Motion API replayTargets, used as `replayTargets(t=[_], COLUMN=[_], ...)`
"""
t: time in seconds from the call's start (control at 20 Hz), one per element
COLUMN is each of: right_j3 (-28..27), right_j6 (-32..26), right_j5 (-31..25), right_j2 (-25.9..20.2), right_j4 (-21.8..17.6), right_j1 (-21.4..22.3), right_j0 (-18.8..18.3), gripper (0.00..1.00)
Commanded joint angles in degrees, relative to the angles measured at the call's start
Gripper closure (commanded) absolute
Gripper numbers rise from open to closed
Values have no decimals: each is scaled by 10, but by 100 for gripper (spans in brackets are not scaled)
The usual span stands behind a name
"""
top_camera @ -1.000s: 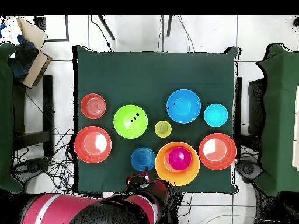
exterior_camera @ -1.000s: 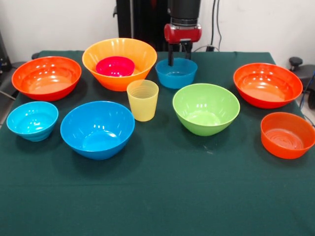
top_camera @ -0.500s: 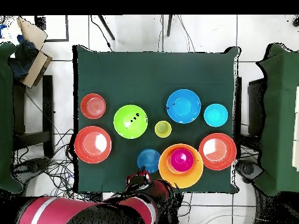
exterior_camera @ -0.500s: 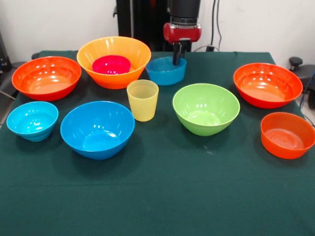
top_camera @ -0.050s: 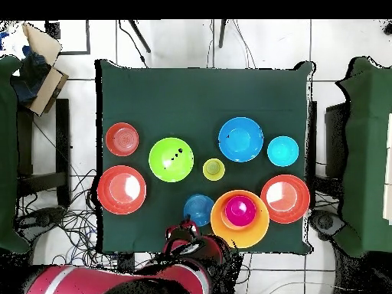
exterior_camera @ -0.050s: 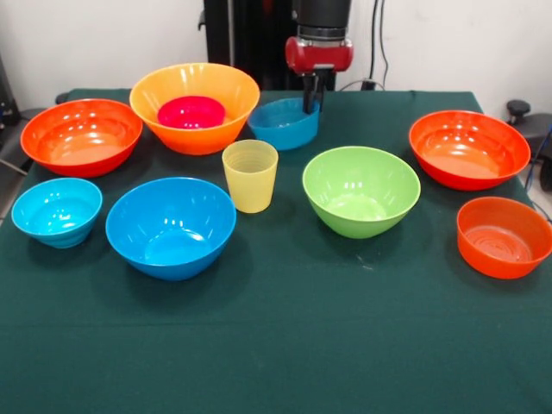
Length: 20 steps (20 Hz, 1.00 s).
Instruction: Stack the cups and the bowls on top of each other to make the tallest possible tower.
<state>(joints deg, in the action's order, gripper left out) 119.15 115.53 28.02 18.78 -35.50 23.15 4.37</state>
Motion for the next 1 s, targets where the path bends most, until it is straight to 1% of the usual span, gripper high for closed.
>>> replayTargets(t=[0.05, 0.15, 0.2, 0.3, 0.35, 0.4, 0.45, 0.55, 0.75, 0.85, 1.0], right_j3=[40, 103, 125, 181, 213, 227, 245, 258, 267, 267, 262], right_j6=[42, 18, 3, -51, -87, -105, -135, -167, -199, -209, -206], right_j5=[-173, -251, -277, -345, -378, -392, -416, -439, -478, -497, -512], right_j2=[-134, -209, -236, -314, -358, -383, -421, -461, -514, -538, -563], right_j4=[-78, -86, -77, -24, 17, 40, 79, 121, 177, 199, 209], right_j1=[161, 261, 295, 381, 426, 447, 475, 503, 539, 551, 555], right_j0=[-86, -156, -181, -250, -288, -307, -335, -363, -394, -407, -416], gripper=[100, 100, 100, 100, 100, 100, 100, 100, 100, 100, 100])
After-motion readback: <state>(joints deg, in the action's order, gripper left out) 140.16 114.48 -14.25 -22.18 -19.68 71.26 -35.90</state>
